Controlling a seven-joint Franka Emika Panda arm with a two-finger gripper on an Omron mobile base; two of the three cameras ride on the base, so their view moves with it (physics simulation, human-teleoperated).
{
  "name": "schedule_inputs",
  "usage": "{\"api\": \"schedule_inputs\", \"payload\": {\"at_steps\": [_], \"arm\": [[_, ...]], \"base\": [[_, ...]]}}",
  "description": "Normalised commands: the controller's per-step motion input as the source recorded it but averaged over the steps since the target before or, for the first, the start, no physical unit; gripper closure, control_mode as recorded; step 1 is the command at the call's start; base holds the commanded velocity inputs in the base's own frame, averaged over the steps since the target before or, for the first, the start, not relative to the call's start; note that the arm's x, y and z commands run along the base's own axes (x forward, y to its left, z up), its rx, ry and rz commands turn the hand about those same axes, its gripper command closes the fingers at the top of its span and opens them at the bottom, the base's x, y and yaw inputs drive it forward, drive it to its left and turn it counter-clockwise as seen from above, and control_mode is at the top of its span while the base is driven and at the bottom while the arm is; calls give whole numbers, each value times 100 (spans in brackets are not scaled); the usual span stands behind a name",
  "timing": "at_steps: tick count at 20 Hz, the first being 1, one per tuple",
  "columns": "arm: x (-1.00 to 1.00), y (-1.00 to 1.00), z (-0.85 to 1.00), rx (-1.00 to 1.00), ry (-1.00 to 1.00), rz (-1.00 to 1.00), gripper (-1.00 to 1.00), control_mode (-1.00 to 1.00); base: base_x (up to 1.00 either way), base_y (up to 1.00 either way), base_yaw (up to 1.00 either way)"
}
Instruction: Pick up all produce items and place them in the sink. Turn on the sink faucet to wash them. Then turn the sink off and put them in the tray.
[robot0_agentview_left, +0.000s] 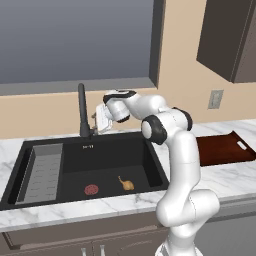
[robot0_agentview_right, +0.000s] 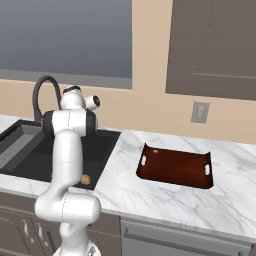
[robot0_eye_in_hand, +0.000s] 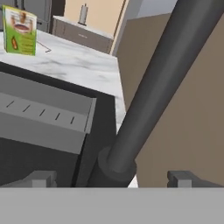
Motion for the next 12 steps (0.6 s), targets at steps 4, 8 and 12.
{"api": "schedule_inputs", "payload": {"at_steps": [4,8,12], "arm": [[1,7,-15,-3,4,0,100,-100],[3,0,-6,0,0,0,100,-100],[0,0,0,1,0,-7,100,-100]], "base": [[0,0,0],[0,0,0],[0,0,0]]}}
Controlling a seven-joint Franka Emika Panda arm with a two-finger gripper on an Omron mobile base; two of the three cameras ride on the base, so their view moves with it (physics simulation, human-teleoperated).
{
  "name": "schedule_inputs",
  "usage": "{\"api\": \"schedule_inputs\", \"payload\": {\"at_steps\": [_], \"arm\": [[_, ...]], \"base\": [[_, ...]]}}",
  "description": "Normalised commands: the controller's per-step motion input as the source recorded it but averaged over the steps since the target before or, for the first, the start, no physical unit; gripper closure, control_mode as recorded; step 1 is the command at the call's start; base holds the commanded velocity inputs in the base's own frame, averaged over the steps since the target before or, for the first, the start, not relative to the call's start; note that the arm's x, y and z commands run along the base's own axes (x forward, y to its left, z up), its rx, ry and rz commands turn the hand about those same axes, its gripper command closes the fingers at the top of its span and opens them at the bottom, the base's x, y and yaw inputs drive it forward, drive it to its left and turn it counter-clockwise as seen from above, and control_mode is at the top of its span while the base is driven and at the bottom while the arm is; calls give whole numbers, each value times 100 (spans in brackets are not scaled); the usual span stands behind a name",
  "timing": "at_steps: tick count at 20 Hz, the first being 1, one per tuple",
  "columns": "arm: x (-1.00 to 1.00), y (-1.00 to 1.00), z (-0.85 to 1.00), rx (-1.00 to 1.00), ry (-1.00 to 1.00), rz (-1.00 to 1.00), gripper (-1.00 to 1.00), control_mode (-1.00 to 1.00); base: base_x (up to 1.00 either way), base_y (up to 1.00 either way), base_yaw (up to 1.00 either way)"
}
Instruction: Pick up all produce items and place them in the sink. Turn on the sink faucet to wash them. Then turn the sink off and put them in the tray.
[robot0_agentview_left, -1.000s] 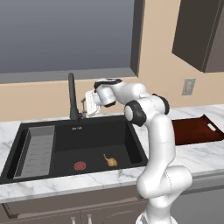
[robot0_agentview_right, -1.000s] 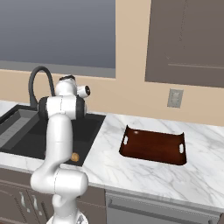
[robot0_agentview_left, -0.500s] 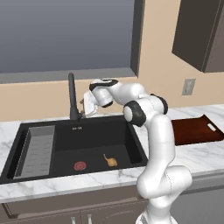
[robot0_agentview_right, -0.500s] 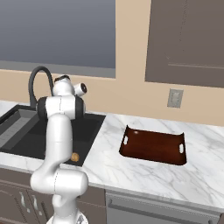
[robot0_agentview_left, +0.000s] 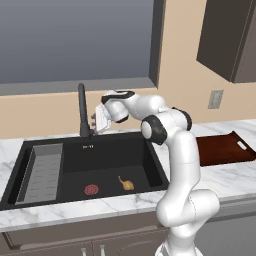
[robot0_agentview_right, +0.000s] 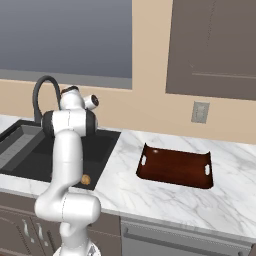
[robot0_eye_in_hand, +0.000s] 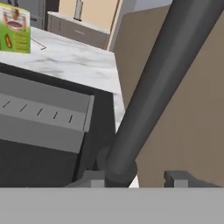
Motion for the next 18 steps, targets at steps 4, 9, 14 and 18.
{"api": "schedule_inputs", "payload": {"at_steps": [4,9,14,18], "arm": [[0,0,-1,1,0,-21,100,-100],[0,-1,-8,1,0,-29,100,-100],[0,-9,-12,0,0,-31,100,-100],[0,-13,-19,2,0,-33,100,-100]], "base": [[0,0,0],[0,0,0],[0,0,0],[0,0,0]]}}
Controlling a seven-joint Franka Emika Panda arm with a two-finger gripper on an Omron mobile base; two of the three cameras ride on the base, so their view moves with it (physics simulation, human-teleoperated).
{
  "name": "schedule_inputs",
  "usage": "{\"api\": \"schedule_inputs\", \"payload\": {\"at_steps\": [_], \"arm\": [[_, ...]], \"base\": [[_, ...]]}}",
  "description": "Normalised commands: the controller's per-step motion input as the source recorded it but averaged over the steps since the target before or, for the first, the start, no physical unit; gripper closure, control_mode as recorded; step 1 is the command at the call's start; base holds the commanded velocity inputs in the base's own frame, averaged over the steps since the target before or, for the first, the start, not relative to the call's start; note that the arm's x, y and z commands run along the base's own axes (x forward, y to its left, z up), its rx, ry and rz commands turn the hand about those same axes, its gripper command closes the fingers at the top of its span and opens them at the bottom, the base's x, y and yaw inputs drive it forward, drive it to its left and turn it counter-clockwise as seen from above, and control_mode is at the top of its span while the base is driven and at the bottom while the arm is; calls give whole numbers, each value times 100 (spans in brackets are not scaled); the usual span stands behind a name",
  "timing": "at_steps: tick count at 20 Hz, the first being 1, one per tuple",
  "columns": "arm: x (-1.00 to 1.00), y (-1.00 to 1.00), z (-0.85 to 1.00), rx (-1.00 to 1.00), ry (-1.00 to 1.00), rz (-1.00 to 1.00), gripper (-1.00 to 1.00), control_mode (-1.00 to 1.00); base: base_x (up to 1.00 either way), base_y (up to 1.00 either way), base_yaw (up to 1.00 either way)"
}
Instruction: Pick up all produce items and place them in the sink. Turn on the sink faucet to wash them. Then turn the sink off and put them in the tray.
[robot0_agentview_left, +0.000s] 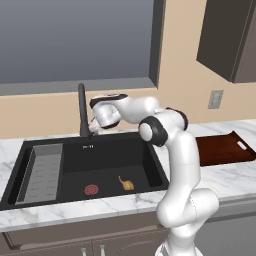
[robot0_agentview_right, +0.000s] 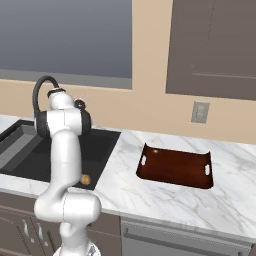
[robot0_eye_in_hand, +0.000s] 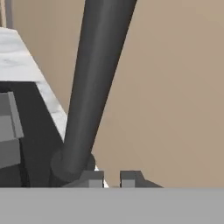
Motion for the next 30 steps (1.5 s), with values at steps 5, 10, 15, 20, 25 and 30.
{"api": "schedule_inputs", "payload": {"at_steps": [5,10,15,20,25,30], "arm": [[0,-12,-23,4,0,-35,100,-100],[0,-19,-15,3,2,-32,100,-100],[0,-46,-21,5,4,-19,100,-100],[0,-58,-28,6,2,-12,100,-100],[0,-61,-30,7,2,-8,100,-100],[0,-65,-32,8,2,-6,100,-100]], "base": [[0,0,0],[0,0,0],[0,0,0],[0,0,0],[0,0,0],[0,0,0]]}}
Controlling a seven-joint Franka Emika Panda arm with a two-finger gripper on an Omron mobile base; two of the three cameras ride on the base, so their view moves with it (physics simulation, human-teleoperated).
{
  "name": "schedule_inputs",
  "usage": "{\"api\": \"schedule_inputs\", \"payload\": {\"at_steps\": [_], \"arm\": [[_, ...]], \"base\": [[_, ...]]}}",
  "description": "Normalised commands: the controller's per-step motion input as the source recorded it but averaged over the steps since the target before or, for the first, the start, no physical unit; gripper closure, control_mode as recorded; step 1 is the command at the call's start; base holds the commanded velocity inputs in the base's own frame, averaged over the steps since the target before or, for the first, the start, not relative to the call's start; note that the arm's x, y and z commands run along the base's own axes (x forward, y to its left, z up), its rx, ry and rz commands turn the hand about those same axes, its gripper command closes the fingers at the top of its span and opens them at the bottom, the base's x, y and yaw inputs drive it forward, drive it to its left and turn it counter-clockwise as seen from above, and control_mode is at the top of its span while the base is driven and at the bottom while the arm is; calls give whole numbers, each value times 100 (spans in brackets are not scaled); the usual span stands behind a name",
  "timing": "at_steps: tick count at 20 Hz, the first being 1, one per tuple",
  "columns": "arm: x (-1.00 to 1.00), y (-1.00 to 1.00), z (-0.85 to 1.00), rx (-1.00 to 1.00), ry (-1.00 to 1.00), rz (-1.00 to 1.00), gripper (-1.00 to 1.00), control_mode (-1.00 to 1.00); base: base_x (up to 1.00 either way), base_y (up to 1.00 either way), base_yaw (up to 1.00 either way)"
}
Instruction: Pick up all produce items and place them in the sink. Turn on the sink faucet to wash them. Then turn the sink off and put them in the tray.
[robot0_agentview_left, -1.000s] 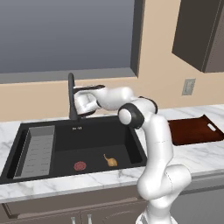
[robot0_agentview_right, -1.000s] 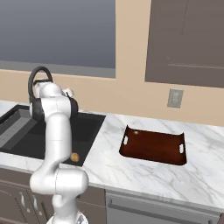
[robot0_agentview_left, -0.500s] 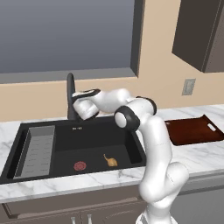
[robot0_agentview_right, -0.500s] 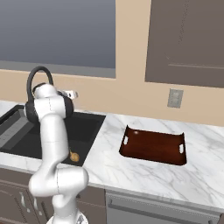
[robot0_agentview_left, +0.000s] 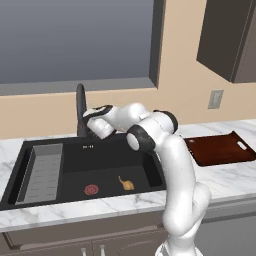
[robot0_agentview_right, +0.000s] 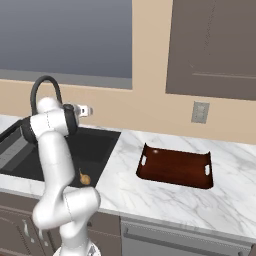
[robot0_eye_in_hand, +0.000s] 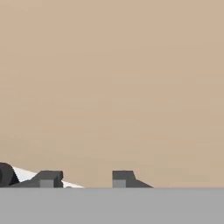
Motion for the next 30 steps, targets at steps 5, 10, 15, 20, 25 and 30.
{"api": "schedule_inputs", "payload": {"at_steps": [5,10,15,20,25,30], "arm": [[0,-63,-32,8,2,-5,100,-100],[0,-30,-9,4,2,-1,100,-100],[0,-3,2,5,0,0,100,-100],[0,-9,21,3,0,2,100,-100],[0,-7,29,2,0,10,100,-100],[0,0,33,2,0,17,100,-100]], "base": [[0,0,0],[0,0,0],[0,0,0],[0,0,0],[0,0,0],[0,0,0]]}}
